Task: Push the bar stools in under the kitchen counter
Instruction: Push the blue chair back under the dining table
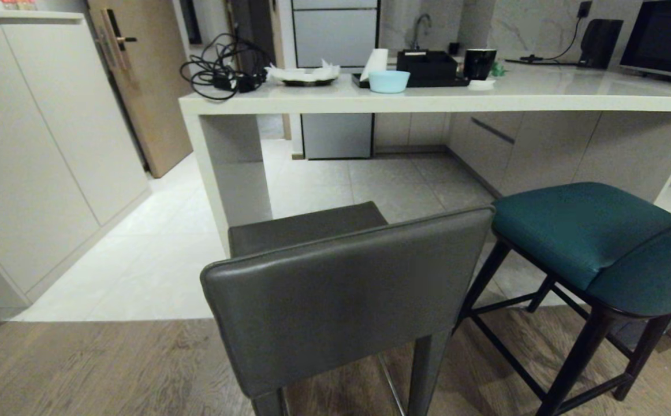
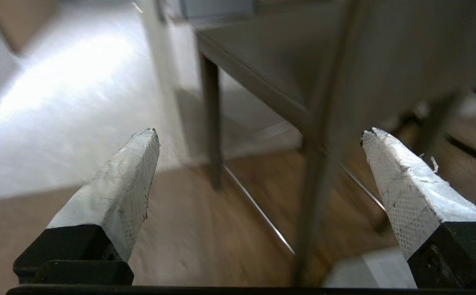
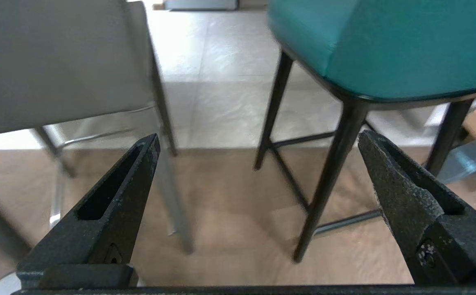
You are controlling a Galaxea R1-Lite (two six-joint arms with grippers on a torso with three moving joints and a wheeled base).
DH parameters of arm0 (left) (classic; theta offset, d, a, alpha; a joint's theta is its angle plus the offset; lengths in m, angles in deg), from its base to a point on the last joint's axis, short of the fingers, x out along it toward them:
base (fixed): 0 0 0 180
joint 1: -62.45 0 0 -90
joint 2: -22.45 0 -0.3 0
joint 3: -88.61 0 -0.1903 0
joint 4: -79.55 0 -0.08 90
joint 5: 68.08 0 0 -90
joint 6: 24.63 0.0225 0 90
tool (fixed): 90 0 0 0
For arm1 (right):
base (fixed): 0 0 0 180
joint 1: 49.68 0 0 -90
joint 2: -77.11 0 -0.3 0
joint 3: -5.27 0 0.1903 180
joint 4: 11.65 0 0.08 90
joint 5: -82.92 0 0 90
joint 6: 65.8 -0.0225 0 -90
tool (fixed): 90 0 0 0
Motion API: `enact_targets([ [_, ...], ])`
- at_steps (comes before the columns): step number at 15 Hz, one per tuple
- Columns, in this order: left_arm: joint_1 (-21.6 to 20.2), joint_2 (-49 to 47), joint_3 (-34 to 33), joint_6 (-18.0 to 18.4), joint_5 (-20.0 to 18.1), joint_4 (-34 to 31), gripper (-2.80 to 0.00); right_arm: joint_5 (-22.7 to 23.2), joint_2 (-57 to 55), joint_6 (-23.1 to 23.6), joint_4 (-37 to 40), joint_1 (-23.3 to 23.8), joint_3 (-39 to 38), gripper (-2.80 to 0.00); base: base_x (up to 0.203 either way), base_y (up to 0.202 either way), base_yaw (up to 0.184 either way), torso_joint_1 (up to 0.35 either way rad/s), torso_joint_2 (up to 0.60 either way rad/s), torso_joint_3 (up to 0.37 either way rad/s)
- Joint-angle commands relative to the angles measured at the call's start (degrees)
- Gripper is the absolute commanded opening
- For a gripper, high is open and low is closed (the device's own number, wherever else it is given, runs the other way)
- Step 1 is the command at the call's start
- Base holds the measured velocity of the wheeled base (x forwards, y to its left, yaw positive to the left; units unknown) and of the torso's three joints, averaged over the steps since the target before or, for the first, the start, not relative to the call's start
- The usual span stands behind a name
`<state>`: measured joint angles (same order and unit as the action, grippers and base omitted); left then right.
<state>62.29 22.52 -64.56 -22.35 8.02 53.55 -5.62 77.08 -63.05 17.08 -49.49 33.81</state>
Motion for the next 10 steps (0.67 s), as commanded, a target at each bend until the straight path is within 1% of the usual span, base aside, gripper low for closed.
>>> enact_targets([
  [1, -0.02, -0.09, 1.14, -0.05, -0.74, -2.41, 0.00, -0.45, 0.03, 0.19, -5.86, -0.02, -5.41, 0.00, 0.000, 0.000, 0.000, 0.000, 0.00, 0.000],
  [2, -0.02, -0.07, 1.02, 0.26, -0.24, -2.12, 0.00, -0.27, 0.02, 0.15, -5.05, -0.09, -5.19, 0.00, 0.000, 0.000, 0.000, 0.000, 0.00, 0.000],
  [3, -0.02, -0.07, 1.12, 0.34, 2.69, -2.29, 0.00, -0.23, 0.06, 0.23, -5.01, -0.09, -5.17, 0.00, 0.000, 0.000, 0.000, 0.000, 0.00, 0.000],
  [4, -0.02, -0.06, 0.91, 0.62, 7.55, -2.42, 0.00, -0.24, 0.02, 0.05, -5.10, -0.09, -5.17, 0.00, 0.000, 0.000, 0.000, 0.000, 0.00, 0.000],
  [5, 0.03, -0.06, -1.16, 2.16, 11.12, -2.13, 0.00, -0.45, 0.03, -0.21, -5.05, -0.04, -5.17, 0.00, 0.000, 0.000, 0.000, 0.000, 0.00, 0.000],
  [6, 0.07, -0.07, -2.60, 3.66, 13.51, 0.21, 0.00, -0.69, 0.11, -0.85, -5.01, -0.01, -5.17, 0.00, 0.000, 0.000, 0.000, 0.000, 0.00, 0.000],
  [8, 0.07, -0.07, -2.94, 4.14, 13.20, 1.14, 0.00, -0.67, 0.11, -1.10, -5.10, -0.06, -5.17, 0.00, 0.000, 0.000, 0.000, 0.000, 0.00, 0.000],
  [10, 0.06, -0.07, -3.11, 3.63, 13.21, 1.40, 0.00, -0.40, 0.11, -0.28, -5.01, -0.01, -5.17, 0.00, 0.000, 0.000, 0.000, 0.000, 0.00, 0.000],
])
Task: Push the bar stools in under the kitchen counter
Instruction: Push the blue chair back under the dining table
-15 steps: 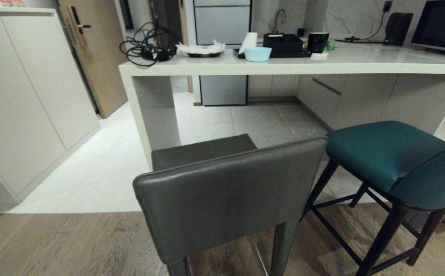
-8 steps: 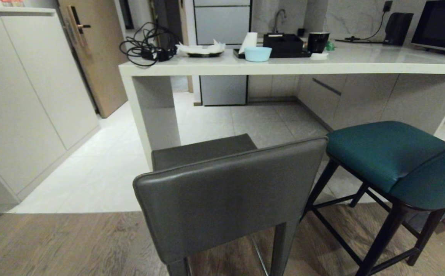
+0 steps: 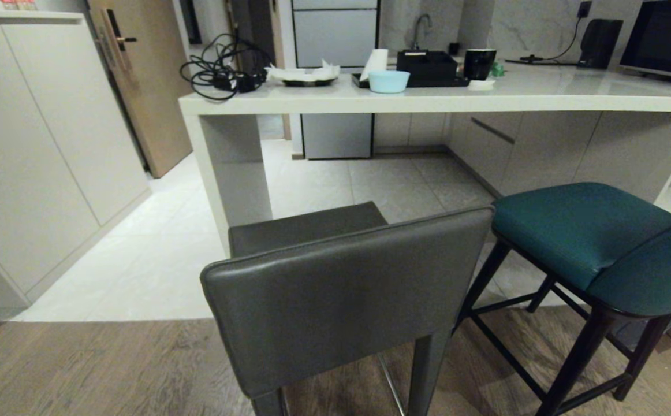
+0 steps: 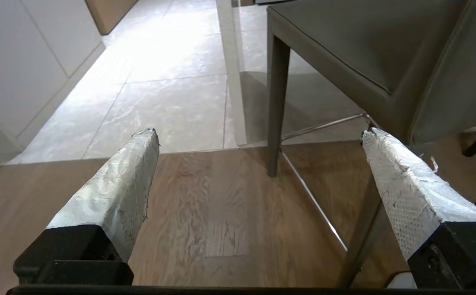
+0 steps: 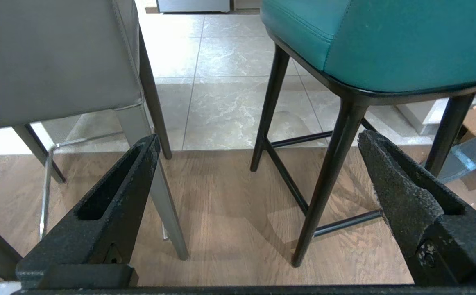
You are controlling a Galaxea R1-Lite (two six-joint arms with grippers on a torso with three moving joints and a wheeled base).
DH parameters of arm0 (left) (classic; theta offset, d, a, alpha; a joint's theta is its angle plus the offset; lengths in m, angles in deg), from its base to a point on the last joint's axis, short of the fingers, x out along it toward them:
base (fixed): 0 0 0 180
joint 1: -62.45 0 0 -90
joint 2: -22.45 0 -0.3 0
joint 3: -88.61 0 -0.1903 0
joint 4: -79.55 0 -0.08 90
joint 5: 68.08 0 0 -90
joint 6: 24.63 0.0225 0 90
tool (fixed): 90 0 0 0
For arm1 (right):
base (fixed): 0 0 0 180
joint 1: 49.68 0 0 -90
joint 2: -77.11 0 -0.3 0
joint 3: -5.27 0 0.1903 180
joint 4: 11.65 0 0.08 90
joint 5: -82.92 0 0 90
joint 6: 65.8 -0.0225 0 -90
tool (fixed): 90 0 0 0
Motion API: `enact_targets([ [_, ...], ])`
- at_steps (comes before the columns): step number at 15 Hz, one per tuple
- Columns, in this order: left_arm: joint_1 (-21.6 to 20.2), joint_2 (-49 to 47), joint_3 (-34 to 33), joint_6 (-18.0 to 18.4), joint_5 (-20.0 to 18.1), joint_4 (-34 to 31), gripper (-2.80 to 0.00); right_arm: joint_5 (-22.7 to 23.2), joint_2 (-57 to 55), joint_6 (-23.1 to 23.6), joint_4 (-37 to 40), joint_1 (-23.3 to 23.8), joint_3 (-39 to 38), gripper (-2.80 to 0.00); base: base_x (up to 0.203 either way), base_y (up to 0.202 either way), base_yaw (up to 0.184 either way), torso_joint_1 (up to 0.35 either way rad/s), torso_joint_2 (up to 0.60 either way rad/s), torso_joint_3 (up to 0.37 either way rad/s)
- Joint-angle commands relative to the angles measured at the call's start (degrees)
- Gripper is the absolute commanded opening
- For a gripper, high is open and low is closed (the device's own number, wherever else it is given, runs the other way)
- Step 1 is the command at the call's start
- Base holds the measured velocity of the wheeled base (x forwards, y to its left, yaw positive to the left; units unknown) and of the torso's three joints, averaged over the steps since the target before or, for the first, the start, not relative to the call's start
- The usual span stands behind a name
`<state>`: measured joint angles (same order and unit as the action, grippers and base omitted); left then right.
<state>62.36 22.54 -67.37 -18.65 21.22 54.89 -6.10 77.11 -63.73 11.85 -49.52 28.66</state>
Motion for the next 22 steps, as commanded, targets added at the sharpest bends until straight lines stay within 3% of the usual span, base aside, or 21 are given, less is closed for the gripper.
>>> enact_targets([
  [1, 0.01, -0.10, -0.39, -0.17, 0.09, 0.32, 0.00, -0.01, 0.09, 1.27, 0.30, 0.02, -0.03, 0.00, 0.000, 0.000, 0.000, 0.000, 0.00, 0.000],
  [4, 0.01, -0.10, -0.48, 0.00, 0.09, 0.41, 0.00, -0.22, 0.00, 0.08, 0.23, -0.07, -0.03, 0.00, 0.000, 0.000, 0.000, 0.000, 0.00, 0.000],
  [5, -0.08, -0.10, -0.48, 0.00, 0.00, 0.50, 0.00, -0.71, 0.00, -2.19, 0.10, -0.05, -0.03, -0.65, 0.000, 0.000, 0.000, 0.000, 0.00, 0.000],
  [6, 0.01, -0.10, -0.48, -0.17, 0.00, 0.50, 0.00, -0.91, 0.04, -2.16, 0.05, -0.06, -0.03, -2.80, 0.000, 0.000, 0.000, 0.000, 0.00, 0.000],
  [18, 0.02, -0.10, -0.40, -0.96, 0.00, 0.50, 0.00, -0.98, 0.00, -2.16, -0.03, 0.02, -0.03, -2.80, 0.000, 0.000, 0.000, 0.000, 0.00, 0.000],
  [22, 0.10, -0.10, -0.31, -2.98, 0.62, 0.41, 0.00, -0.98, 0.00, -2.33, -0.05, 0.02, -0.11, -2.80, 0.000, 0.000, 0.000, 0.000, 0.00, 0.000],
])
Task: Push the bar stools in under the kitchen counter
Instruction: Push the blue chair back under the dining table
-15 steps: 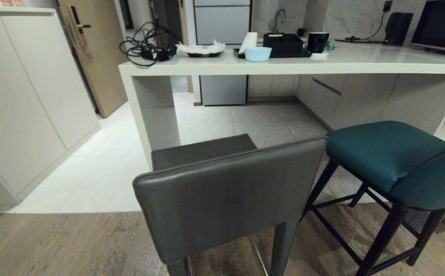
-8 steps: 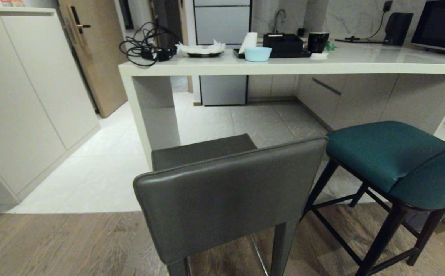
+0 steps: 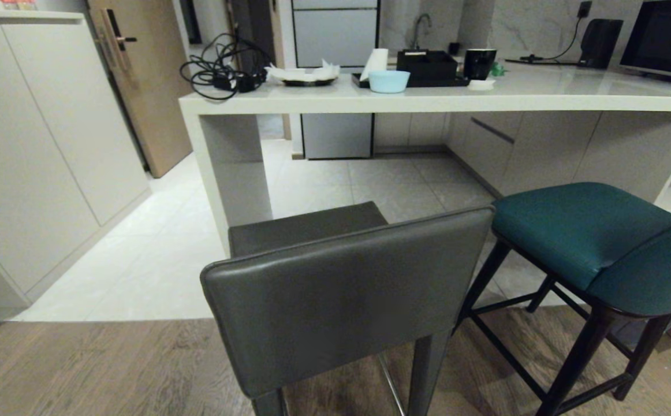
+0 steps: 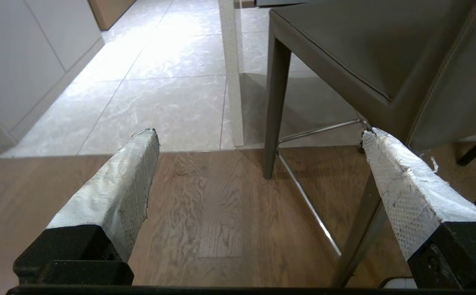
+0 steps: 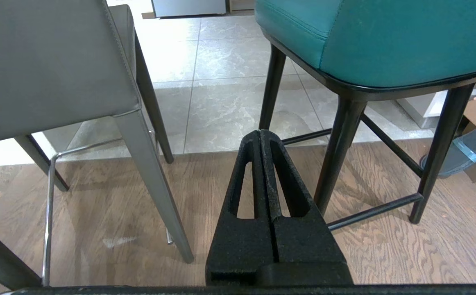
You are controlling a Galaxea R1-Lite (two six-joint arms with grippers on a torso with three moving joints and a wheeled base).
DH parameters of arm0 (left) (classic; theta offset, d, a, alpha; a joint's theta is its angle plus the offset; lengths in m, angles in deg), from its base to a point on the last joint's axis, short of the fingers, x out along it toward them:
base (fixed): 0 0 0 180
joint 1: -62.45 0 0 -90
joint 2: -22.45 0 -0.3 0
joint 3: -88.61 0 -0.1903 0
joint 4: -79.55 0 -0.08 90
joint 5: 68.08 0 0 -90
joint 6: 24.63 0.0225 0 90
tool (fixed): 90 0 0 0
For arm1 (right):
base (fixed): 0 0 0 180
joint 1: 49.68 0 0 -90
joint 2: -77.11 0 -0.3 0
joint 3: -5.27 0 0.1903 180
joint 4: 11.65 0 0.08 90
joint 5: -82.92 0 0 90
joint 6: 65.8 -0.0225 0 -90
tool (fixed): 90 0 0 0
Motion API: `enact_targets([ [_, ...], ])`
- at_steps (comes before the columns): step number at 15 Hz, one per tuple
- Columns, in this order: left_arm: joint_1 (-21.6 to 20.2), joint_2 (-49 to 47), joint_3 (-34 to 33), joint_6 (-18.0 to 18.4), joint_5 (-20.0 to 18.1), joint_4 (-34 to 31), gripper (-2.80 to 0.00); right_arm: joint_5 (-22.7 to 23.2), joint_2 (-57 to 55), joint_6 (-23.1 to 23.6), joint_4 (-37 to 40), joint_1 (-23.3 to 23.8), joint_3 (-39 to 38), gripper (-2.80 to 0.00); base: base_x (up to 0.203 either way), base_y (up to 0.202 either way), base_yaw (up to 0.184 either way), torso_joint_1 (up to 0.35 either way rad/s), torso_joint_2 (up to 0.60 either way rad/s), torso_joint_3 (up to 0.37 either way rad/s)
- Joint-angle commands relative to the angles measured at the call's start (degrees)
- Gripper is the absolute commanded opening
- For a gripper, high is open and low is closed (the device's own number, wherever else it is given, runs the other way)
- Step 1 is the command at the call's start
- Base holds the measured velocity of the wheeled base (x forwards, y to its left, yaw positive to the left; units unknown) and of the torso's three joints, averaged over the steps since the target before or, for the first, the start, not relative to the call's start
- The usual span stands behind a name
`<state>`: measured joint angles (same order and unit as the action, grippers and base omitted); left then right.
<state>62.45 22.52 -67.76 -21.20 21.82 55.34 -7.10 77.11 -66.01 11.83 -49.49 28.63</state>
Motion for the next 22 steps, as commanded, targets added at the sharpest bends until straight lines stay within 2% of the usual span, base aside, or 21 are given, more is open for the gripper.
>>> enact_targets([
  [1, -0.09, -0.07, 0.08, -0.44, -0.07, -0.13, 0.00, 0.02, 0.07, -0.14, -0.02, -0.01, -0.08, -2.80, 0.000, 0.000, 0.000, 0.000, 0.00, 0.000],
  [2, -0.09, -0.07, 0.08, -0.25, -0.26, -0.13, 0.00, 0.02, 0.00, -0.14, -0.02, -0.01, 0.00, -2.80, 0.000, 0.000, 0.000, 0.000, 0.00, 0.000],
  [3, -0.17, -0.07, 0.08, 0.35, -0.34, -0.15, -2.80, 0.02, 0.00, -0.14, -0.02, -0.01, -0.09, -2.80, 0.000, 0.000, 0.000, 0.000, 0.00, 0.000],
  [22, 0.08, -0.07, -0.02, -3.61, 0.10, 0.49, -2.80, -0.07, 0.00, -0.06, -0.02, -0.09, 0.00, -2.80, 0.000, 0.000, 0.000, 0.000, 0.00, 0.000],
])
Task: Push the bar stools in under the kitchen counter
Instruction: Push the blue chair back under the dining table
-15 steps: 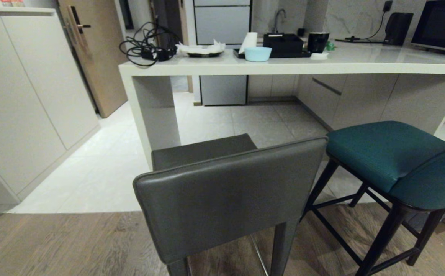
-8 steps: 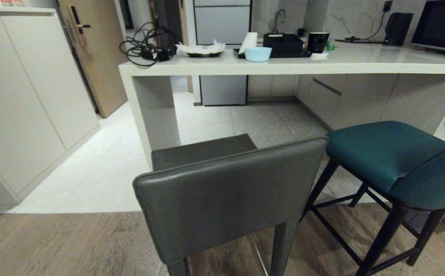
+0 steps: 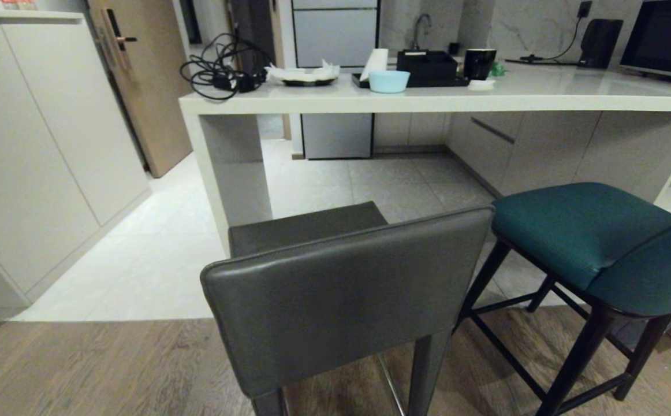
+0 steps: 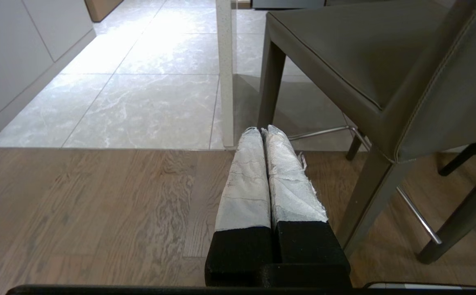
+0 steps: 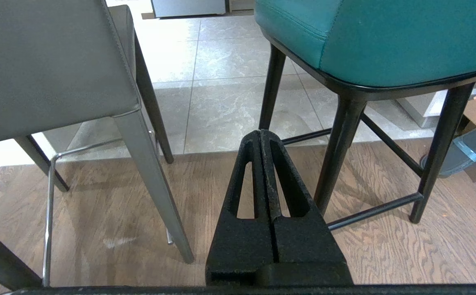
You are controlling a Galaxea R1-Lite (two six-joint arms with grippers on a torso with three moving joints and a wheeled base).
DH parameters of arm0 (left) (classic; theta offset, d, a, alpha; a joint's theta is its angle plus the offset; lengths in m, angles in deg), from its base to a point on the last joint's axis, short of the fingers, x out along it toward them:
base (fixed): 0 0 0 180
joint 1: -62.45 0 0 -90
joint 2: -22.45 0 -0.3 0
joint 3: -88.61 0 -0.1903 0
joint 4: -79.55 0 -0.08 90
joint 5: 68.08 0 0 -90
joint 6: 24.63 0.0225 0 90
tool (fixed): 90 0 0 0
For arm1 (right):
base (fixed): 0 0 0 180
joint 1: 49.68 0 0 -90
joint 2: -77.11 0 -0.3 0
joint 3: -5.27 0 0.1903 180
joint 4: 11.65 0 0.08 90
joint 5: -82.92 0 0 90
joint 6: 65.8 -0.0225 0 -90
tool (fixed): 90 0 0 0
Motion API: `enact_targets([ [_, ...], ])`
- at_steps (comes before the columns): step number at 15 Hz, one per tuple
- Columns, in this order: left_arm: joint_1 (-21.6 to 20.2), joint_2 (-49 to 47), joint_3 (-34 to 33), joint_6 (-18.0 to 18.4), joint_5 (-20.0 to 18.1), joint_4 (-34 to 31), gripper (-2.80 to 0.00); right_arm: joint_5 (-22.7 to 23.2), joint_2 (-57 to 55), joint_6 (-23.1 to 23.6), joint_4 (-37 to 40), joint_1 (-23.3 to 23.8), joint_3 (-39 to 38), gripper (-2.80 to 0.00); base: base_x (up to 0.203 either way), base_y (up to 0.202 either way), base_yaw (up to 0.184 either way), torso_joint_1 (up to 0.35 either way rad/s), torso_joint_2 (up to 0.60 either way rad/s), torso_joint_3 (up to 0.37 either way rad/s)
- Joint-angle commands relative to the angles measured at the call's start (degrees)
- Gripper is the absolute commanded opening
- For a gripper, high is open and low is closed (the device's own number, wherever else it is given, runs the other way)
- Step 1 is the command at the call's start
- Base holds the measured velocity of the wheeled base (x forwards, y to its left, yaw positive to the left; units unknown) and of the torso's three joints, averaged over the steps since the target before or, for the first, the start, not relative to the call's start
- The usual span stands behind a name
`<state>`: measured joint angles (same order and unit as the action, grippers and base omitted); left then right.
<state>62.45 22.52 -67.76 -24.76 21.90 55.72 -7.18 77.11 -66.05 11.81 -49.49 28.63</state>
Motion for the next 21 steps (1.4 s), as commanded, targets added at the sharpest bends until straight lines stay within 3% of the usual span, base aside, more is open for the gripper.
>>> enact_targets([
  [1, -0.04, -0.07, 0.00, -0.04, 0.02, 0.11, -2.80, 0.01, 0.00, -0.02, -0.01, -0.01, 0.00, -2.80, 0.000, 0.000, 0.000, 0.000, 0.00, 0.000],
  [7, 0.00, -0.07, -0.09, -0.13, 0.03, 0.38, -2.80, 0.01, 0.00, -0.02, -0.01, -0.01, 0.00, -2.80, 0.000, -0.029, -0.002, 0.001, 0.00, 0.001],
  [21, 0.00, -0.07, -0.09, -0.13, 0.02, 0.38, -2.80, 0.01, 0.00, -0.02, -0.01, -0.01, 0.00, -2.80, 0.000, -0.195, 0.002, 0.003, 0.00, 0.002],
])
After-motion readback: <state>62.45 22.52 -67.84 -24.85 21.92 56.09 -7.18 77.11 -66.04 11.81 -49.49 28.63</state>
